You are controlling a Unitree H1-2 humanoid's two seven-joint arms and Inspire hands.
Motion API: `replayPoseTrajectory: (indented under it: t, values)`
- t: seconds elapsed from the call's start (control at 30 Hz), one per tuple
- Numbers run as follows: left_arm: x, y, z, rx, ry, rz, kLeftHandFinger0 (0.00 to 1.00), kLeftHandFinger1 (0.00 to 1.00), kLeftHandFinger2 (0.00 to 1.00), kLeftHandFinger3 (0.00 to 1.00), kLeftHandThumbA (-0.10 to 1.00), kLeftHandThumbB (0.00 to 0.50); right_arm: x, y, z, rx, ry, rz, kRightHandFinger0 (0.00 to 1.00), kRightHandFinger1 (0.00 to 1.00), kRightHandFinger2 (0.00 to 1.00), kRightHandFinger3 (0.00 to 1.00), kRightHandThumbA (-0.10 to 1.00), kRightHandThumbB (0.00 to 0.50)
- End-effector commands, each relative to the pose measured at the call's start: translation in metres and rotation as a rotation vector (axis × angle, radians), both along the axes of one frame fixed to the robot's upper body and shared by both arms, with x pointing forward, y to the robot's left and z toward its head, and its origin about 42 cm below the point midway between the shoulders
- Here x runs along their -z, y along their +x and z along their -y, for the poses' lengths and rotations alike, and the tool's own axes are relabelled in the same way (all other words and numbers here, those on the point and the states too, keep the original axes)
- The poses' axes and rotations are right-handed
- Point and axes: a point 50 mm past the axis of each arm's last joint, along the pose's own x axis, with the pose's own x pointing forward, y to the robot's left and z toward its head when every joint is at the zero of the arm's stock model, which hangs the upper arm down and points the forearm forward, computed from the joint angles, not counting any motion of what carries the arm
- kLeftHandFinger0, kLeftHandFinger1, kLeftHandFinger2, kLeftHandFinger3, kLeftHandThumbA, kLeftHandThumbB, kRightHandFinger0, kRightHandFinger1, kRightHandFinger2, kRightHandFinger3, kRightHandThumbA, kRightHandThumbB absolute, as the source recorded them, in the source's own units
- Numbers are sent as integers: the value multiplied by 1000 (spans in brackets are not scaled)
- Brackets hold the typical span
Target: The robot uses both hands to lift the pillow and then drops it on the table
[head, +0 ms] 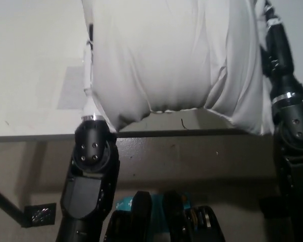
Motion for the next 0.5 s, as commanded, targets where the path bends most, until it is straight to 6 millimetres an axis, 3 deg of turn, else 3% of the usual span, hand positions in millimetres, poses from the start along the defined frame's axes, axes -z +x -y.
replayPoseTrajectory:
  t: [0.0, 0.03, 0.07, 0.13, 0.17, 0.23, 0.43, 0.47]
  values:
    - [-207, -82, 82, 223, 108, 666, 1000, 1000, 1000, 1000, 1000, 286, -174, -105, -57, -173, -83, 700, 1000, 1000, 1000, 1000, 1000, 446]
    - [-208, -83, 81, 220, 106, 669, 1000, 1000, 1000, 1000, 1000, 286, -176, -107, -57, -175, -84, 709, 1000, 1000, 1000, 1000, 1000, 473]
    - [-215, -88, 80, 208, 105, 699, 1000, 1000, 1000, 1000, 1000, 281, -178, -116, -54, -162, -87, 743, 1000, 1000, 1000, 1000, 1000, 427]
    - [-217, -89, 79, 197, 106, 711, 1000, 1000, 1000, 1000, 1000, 276, -178, -121, -54, -151, -97, 761, 1000, 1000, 1000, 1000, 1000, 416]
    - [-213, -88, 78, 186, 98, 702, 1000, 1000, 1000, 1000, 1000, 268, -173, -121, -53, -139, -112, 762, 1000, 1000, 1000, 1000, 1000, 370]
    - [-210, -86, 79, 193, 88, 693, 1000, 1000, 1000, 1000, 1000, 263, -169, -118, -52, -138, -114, 751, 1000, 1000, 1000, 1000, 1000, 362]
    - [-182, -72, 79, 175, 76, 599, 1000, 1000, 1000, 1000, 1000, 232, -138, -88, -52, -93, -132, 584, 1000, 1000, 1000, 1000, 1000, 363]
    - [-157, -51, 77, 161, 62, 507, 1000, 1000, 1000, 1000, 1000, 240, -116, -65, -51, -118, -121, 486, 1000, 1000, 1000, 1000, 1000, 354]
